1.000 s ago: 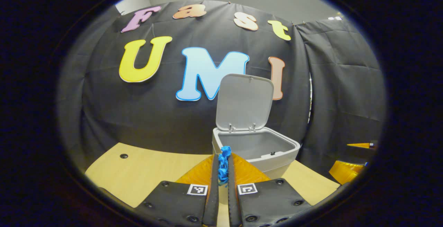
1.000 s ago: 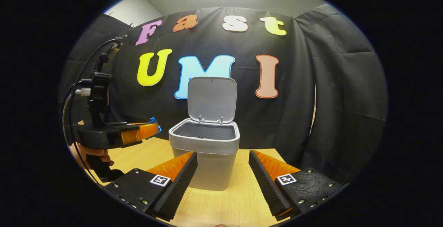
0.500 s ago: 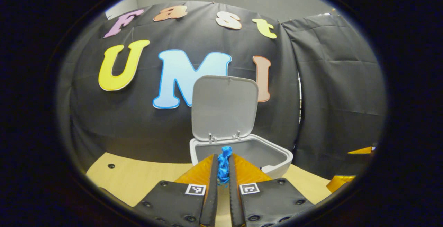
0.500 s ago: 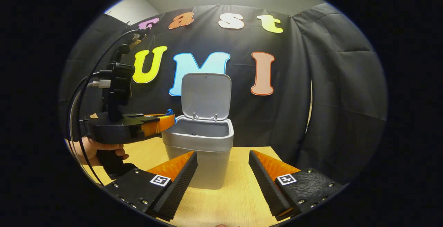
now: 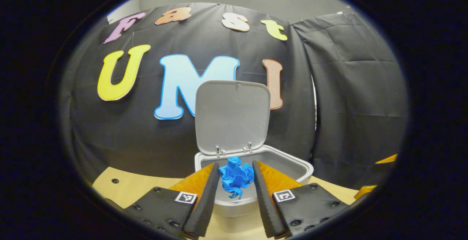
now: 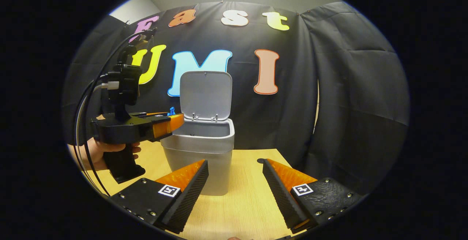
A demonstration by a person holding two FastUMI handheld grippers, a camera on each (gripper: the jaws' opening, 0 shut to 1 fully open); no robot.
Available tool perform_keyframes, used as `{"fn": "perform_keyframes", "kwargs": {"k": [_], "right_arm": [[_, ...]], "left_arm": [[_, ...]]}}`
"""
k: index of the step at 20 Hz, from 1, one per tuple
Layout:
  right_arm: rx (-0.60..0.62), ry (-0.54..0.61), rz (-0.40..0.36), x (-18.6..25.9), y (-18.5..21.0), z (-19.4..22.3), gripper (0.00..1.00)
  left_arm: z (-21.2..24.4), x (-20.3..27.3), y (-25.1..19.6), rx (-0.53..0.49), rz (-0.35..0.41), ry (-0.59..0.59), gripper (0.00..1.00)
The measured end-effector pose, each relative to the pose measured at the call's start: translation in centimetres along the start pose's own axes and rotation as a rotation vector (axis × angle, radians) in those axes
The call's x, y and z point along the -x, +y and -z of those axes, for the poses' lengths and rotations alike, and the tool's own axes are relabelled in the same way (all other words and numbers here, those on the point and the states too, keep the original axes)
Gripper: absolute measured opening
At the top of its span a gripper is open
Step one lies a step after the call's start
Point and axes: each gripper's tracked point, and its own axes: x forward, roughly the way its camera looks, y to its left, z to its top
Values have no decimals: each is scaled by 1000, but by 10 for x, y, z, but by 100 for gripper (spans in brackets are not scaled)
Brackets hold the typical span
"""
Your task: Press the lid of the desktop garbage bin to open it, pick up the crumpled paper on the desktop and throw it into the bin, then pick up the pop can on the desktop and drop it into the bin, and finally close the garbage bin lid.
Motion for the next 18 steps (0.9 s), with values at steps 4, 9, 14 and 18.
{"fn": "perform_keyframes", "kwargs": {"k": [4,9,14,18], "right_arm": [[9,-7,-11,1,7,-2,93],[9,-5,-29,1,16,-2,96],[2,13,-86,8,37,5,96],[7,36,-150,18,61,14,96]], "left_arm": [[1,0,3,1,10,0,76],[-2,11,9,14,-3,-4,92],[-14,38,27,24,-46,-28,96],[-19,70,47,13,-99,-41,95]]}}
